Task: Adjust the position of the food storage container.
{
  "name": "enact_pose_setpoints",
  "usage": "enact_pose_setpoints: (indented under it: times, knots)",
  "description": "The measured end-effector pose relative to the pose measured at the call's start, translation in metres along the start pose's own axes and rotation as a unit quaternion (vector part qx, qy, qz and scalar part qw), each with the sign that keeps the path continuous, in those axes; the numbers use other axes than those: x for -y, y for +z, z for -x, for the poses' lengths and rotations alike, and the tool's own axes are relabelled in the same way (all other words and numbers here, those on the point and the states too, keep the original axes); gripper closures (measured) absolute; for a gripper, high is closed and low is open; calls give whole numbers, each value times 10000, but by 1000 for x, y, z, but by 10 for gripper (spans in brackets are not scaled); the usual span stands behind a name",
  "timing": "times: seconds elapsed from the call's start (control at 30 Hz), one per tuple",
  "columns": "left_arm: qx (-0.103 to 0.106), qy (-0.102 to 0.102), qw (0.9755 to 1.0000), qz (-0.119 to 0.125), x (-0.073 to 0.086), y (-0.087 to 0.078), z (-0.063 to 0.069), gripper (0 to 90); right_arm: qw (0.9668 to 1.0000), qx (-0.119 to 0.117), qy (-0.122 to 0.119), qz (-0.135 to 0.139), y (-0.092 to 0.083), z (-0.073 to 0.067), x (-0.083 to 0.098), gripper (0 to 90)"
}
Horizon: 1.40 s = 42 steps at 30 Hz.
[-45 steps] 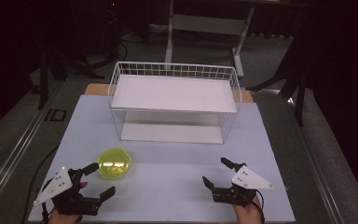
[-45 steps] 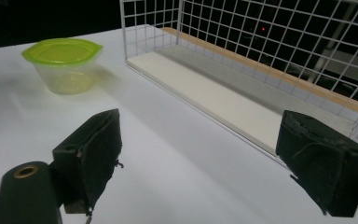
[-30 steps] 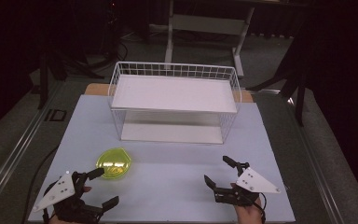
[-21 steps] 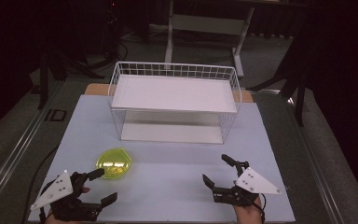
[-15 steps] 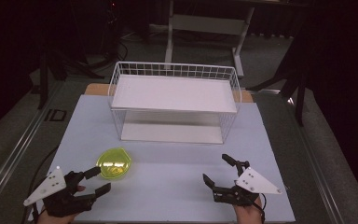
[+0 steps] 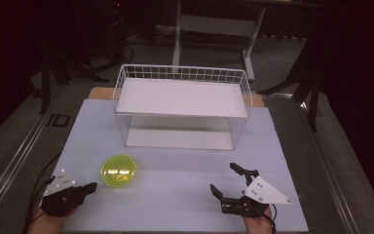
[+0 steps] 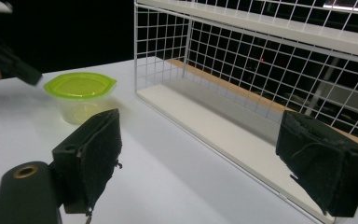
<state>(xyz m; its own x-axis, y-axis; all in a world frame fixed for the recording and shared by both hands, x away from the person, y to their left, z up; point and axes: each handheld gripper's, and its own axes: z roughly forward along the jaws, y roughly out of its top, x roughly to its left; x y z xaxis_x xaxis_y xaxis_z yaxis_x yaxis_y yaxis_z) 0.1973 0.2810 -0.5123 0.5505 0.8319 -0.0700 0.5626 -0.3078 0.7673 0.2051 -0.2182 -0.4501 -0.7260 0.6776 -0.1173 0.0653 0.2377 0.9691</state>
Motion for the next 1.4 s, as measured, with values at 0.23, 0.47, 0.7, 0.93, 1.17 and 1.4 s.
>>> enact_pose_setpoints:
  times: [0.23, 0.47, 0.7, 0.93, 1.17, 1.4]
  knots:
    - [155, -243, 9993, -239, -5, 22, -8, 900, 10000, 81, 27, 26, -3, 1, 1, 140]
    - [259, -212, 9991, -254, -13, 41, -10, 900, 9995, -215, 38, -229, 4, -2, 7, 140]
    - [154, -285, 9989, -351, -24, 56, -13, 900, 9992, -232, 93, -303, 3, -2, 9, 140]
    - [266, -137, 9989, -369, -39, 73, -5, 900, 9990, -266, 123, -334, 4, -2, 9, 140]
    - [423, -106, 9984, -356, -49, 92, 5, 900, 9989, -279, 148, -334, 4, -2, 10, 140]
    - [460, -164, 9983, -312, -58, 105, 6, 900, 9988, -282, 92, -399, 4, -3, 10, 140]
